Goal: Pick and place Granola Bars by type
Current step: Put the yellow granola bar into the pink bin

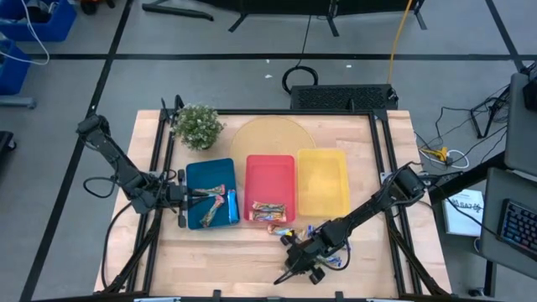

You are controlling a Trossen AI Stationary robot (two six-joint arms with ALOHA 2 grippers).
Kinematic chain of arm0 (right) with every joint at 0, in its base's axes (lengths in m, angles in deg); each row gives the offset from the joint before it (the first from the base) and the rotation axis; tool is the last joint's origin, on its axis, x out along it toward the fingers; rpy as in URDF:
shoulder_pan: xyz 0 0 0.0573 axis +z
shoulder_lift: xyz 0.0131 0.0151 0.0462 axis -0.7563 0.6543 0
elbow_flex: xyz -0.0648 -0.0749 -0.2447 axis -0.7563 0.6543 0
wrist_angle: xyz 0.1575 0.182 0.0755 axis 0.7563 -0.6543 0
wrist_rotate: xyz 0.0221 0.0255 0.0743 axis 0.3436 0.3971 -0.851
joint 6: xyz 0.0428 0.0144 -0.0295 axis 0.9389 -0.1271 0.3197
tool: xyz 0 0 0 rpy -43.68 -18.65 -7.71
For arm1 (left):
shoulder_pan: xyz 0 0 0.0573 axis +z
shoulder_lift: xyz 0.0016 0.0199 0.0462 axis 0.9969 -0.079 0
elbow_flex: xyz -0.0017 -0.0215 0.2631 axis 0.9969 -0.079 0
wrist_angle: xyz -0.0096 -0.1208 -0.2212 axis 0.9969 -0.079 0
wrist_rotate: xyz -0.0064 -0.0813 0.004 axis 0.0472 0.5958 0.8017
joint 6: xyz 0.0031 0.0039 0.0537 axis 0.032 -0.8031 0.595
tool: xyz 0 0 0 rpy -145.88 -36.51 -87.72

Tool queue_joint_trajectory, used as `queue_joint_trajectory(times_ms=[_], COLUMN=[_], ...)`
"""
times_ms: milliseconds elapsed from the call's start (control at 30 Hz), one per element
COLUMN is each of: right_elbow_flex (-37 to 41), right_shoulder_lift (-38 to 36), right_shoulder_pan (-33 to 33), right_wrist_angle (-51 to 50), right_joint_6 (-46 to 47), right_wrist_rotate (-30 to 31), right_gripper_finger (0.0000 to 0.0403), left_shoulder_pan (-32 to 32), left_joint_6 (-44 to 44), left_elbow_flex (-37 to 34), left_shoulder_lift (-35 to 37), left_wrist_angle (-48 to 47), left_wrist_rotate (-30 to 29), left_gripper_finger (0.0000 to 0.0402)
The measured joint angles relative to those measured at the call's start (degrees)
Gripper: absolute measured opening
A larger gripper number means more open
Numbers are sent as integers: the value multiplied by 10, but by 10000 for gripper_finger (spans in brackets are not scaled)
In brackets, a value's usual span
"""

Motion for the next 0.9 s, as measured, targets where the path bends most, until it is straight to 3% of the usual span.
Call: queue_joint_trajectory(times_ms=[100, 333, 567, 700, 900], right_elbow_flex=[-9, -34, -40, -40, -40], right_shoulder_lift=[-6, -77, -166, -178, -124], right_shoulder_pan=[0, -8, -61, -157, -285], right_wrist_angle=[1, 19, 82, 59, 54], right_joint_6=[1, 40, 126, 145, 176], right_wrist_rotate=[1, 3, 221, 147, 74], right_gripper_finger=[79, 84, 69, 67, 65], left_shoulder_pan=[0, 0, 0, 0, 0], left_joint_6=[0, 0, -13, -16, -16], left_elbow_flex=[0, 0, 0, 1, 1], left_shoulder_lift=[0, 0, 0, 0, 0], left_wrist_angle=[0, 0, 3, 7, 8], left_wrist_rotate=[0, 15, 15, 15, 15], left_gripper_finger=[44, 44, 44, 44, 44])
